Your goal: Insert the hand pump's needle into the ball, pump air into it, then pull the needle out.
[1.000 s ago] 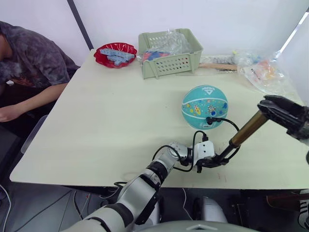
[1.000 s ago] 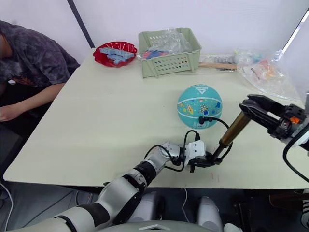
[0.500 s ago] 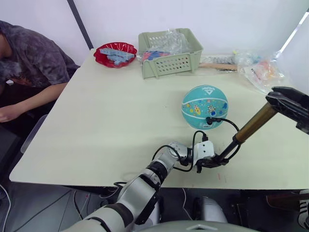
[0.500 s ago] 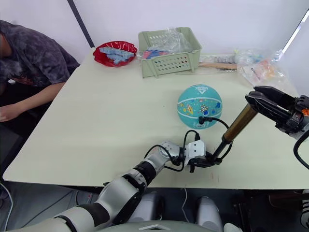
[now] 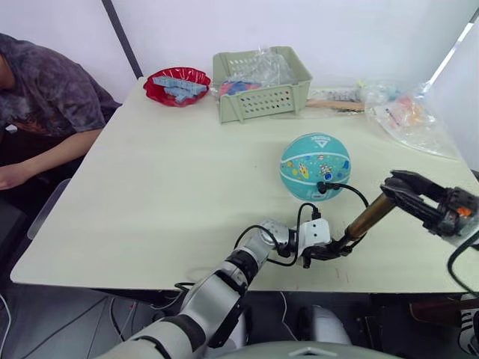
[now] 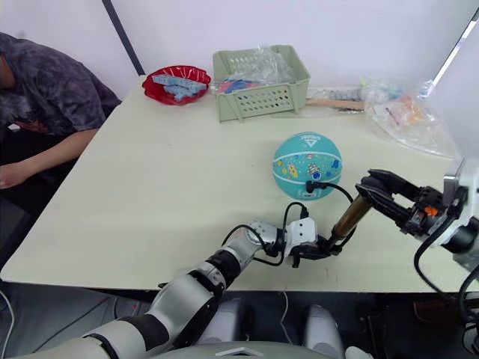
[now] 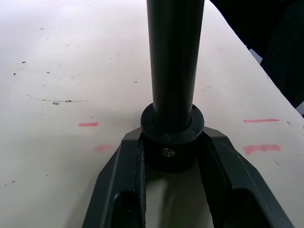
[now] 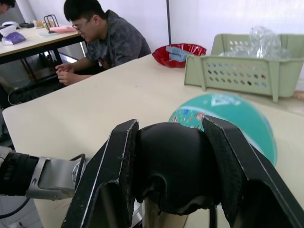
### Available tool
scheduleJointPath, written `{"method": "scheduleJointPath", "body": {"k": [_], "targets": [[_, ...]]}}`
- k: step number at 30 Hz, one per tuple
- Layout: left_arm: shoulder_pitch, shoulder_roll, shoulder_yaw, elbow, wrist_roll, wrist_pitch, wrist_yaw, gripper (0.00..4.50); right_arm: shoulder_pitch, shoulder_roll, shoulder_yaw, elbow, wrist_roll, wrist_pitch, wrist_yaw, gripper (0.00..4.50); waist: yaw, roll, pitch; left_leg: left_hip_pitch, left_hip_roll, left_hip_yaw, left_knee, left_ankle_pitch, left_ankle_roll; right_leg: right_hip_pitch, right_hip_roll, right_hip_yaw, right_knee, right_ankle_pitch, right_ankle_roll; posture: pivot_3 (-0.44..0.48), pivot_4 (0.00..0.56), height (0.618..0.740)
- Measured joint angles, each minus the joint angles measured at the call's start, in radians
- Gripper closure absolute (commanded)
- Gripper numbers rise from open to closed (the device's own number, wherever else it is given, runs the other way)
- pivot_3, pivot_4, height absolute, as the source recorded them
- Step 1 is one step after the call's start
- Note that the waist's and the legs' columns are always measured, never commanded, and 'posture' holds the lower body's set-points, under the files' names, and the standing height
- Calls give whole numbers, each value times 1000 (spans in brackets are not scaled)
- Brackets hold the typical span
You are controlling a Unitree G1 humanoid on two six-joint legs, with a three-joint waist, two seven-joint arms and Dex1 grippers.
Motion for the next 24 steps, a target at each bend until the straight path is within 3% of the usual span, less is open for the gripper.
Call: {"method": "scheduleJointPath", "body": {"k": [10, 17, 24], "targets": [[8, -1, 1, 1, 4, 1, 5, 3392, 79, 106, 166, 103, -220, -213, 56, 2900, 0, 0, -9, 0, 0, -1, 0, 0, 0, 0, 0, 0, 0, 0, 0, 0, 150, 738], [10, -2, 6, 1, 3, 1, 5, 3392, 64, 88, 160, 99, -214, -206, 52, 2900, 0, 1, -8, 0, 0, -1, 0, 0, 0, 0, 0, -1, 0, 0, 0, 0, 150, 738], [8, -16, 8, -1, -5, 0, -1, 3392, 35, 6, 76, 77, -110, -79, 37, 2900, 5, 10, -1, -1, -1, -1, 0, 0, 0, 0, -2, -1, 0, 0, 0, 0, 150, 738]]}}
